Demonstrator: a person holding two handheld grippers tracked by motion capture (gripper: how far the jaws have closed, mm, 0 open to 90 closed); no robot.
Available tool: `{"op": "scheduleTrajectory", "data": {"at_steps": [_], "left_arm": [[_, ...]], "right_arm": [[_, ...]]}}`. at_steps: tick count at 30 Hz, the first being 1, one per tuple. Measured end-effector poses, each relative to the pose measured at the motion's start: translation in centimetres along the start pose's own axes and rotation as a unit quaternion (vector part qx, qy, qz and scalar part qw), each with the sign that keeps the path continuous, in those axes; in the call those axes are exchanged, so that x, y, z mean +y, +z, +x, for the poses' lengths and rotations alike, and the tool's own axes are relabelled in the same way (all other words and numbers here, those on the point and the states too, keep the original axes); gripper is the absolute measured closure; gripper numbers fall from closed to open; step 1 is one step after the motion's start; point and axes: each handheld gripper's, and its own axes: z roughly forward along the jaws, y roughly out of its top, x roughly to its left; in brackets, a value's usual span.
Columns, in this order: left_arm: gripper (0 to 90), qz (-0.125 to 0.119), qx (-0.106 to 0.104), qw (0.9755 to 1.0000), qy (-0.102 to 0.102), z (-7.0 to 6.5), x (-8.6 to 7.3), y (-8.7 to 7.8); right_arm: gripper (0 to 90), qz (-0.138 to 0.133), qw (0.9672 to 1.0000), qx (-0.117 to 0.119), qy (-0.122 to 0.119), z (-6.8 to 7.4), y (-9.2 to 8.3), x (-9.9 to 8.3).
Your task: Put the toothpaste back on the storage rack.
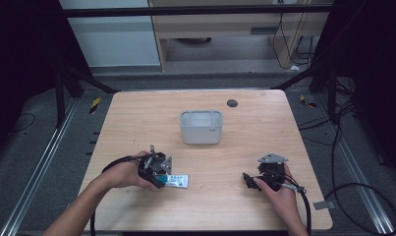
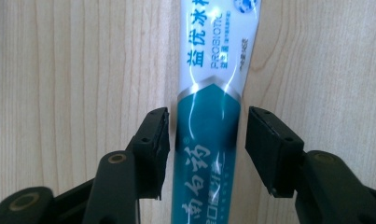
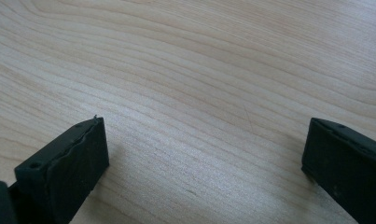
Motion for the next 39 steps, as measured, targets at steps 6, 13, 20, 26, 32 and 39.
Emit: {"op": "scheduleTrajectory", "data": {"at_steps": [6, 13, 20, 26, 32, 39], "left_arm": [[51.2, 0.003, -0.001, 1.0, 0.008, 0.0, 0.5, 0.2], [53.2, 0.004, -0.004, 0.9999, 0.01, 0.0, 0.8, 0.3], [54.9, 0.009, -0.006, 0.9999, 0.012, 0.2, 1.1, 0.6], [55.3, 0.015, -0.008, 0.9997, 0.018, 0.2, 1.2, 0.7], [56.6, 0.01, -0.004, 0.9998, 0.017, 0.1, 1.1, 0.8], [59.5, 0.006, -0.008, 0.9998, 0.015, 0.3, 1.0, 0.7]], "right_arm": [[0.7, 0.0, 1.0, 0.001, -0.001, 0.0, 0.0, 0.0], [0.7, 0.0, 1.0, 0.001, -0.002, 0.0, 0.0, 0.0], [0.7, 0.0, 1.0, 0.001, -0.002, 0.0, 0.0, 0.0], [0.7, 0.0, 1.0, 0.001, -0.002, 0.0, 0.0, 0.0], [0.7, 0.0, 1.0, 0.001, -0.001, 0.0, 0.0, 0.0], [0.7, 0.0, 1.0, 0.001, -0.002, 0.0, 0.0, 0.0]]}}
